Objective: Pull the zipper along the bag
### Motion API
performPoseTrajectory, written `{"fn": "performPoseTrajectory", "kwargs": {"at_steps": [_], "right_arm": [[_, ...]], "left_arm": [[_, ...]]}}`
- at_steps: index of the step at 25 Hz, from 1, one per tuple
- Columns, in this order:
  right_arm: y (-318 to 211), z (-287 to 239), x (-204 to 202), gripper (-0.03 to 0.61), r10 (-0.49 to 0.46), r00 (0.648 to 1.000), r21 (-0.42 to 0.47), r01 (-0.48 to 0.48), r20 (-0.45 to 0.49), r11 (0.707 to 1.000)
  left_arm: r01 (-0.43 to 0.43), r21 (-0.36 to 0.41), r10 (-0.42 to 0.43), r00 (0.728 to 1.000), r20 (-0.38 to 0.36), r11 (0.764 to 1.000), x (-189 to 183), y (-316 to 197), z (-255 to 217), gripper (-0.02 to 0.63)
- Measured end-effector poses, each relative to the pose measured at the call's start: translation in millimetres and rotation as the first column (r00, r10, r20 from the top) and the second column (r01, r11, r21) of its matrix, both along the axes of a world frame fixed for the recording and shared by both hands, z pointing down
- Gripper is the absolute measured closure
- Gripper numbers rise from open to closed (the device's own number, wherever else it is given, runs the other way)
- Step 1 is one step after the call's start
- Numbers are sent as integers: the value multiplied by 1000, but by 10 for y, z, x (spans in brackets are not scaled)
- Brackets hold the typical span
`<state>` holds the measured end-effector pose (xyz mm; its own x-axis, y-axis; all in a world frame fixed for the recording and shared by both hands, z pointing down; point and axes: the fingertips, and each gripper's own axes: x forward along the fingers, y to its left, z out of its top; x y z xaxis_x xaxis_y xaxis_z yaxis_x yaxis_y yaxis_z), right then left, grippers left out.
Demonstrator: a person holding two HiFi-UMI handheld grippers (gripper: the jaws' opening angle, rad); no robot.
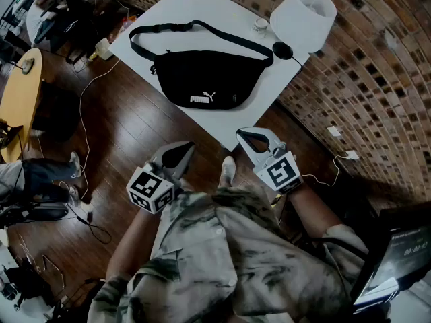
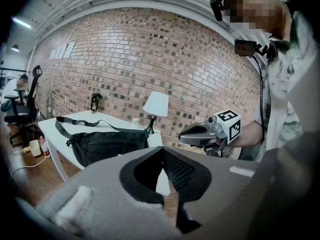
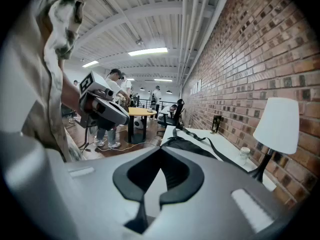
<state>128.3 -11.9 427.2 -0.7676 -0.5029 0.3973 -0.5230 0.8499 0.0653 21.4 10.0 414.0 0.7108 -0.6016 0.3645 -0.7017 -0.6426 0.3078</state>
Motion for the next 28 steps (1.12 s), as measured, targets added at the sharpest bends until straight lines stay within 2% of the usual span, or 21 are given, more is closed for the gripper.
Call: {"fn": "performPoseTrajectory", "kwargs": {"at_steps": [4,7,9,14,18,23,28], "right_arm": [[-548,272,142,572,27,1000,-42,-27,-9,999],[-937,537,224,572,47,997,-56,-50,-66,997],[-1126,721,245,572,61,995,-75,-67,-85,995],[-1574,1059,228,571,84,987,-110,-99,-134,989],[-1907,1219,170,572,102,983,-141,-123,-152,982],[-2178,1484,62,572,99,976,-174,-134,-193,976],[-2283,1726,-40,572,86,970,-213,-136,-229,967]], "left_arm": [[-10,-23,12,998,69,1000,218,-555,240,612],[-20,-53,27,990,137,998,311,-945,521,612],[-32,-72,45,983,180,997,355,-1158,725,564],[-82,-97,107,953,283,992,480,-1685,1094,526],[-127,-115,162,907,388,985,575,-1994,1405,512],[-157,-156,214,844,492,975,660,-2139,1737,503],[-161,-134,209,773,599,978,687,-2249,1955,503]]}}
